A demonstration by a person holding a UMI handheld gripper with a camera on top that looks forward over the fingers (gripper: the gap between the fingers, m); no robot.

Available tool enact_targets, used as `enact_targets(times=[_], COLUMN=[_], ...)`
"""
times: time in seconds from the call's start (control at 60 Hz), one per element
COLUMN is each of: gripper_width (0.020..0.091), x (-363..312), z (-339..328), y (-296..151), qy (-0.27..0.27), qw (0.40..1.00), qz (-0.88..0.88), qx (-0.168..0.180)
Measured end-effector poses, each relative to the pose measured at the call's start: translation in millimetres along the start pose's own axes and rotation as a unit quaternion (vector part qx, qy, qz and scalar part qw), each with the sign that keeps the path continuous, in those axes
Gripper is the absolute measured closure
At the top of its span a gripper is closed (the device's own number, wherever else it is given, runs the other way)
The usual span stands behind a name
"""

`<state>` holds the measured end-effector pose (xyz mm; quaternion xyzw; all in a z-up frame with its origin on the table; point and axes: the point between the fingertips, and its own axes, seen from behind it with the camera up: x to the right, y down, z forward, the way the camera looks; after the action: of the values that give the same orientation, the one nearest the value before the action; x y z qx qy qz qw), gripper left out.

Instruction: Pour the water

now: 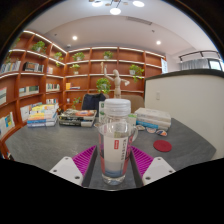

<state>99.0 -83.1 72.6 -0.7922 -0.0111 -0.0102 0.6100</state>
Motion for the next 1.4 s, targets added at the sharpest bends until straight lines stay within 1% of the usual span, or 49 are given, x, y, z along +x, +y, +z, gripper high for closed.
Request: enact_targets(times=[0.083, 0.133, 0.217, 0.3, 0.317, 0.333, 0.35, 0.4, 0.533, 0.6, 0.667, 0.75, 0.767, 0.8, 0.85, 0.933, 0.983, 1.1, 1.117, 1.15, 1.2, 1.333, 1.4], gripper_width=[0.0495, 0.0565, 0.0581, 0.0627, 0.0654, 0.0653, 0.0681, 0.0723, 0.0722, 0.0722, 0.0723, 0.0722, 0.0750, 0.0757, 0.0756, 0.0757, 0.0757, 0.0757, 0.0758, 0.0758, 0.0757, 0.0758, 0.0758], x=[-1, 3, 0, 0, 0, 0, 0, 1, 1, -9, -32, -65, -72, -83, -98, -108, -104, -86, -86, -80, -73, -75, -70], z=[8, 10, 14, 13, 12, 11, 11, 11, 11, 10, 11, 24, 28, 34, 43, 57, 68, 81, 74, 84, 89, 99, 104], y=[-5, -9, -11, -13, -13, -13, -14, -14, -16, -25, -41, -50, -51, -55, -63, -87, -97, -120, -127, -129, -134, -143, -145], qy=[-0.001, 0.007, -0.002, -0.004, -0.004, -0.004, -0.004, -0.001, 0.006, 0.004, -0.018, -0.041, -0.042, -0.051, -0.068, -0.090, -0.097, -0.116, -0.115, -0.121, -0.127, -0.139, -0.142], qw=[1.000, 1.000, 0.999, 0.999, 0.998, 0.998, 0.998, 0.998, 0.998, 0.997, 0.996, 0.993, 0.992, 0.988, 0.977, 0.940, 0.907, 0.788, 0.771, 0.739, 0.701, 0.634, 0.589], qz=[-0.010, -0.014, -0.009, -0.004, -0.003, -0.003, -0.003, 0.002, -0.003, 0.004, 0.025, 0.081, 0.096, 0.130, 0.189, 0.321, 0.400, 0.595, 0.617, 0.652, 0.689, 0.753, 0.787], qx=[0.014, 0.025, 0.038, 0.052, 0.055, 0.057, 0.059, 0.060, 0.067, 0.073, 0.086, 0.077, 0.073, 0.069, 0.074, 0.075, 0.084, 0.109, 0.110, 0.122, 0.129, 0.111, 0.116])
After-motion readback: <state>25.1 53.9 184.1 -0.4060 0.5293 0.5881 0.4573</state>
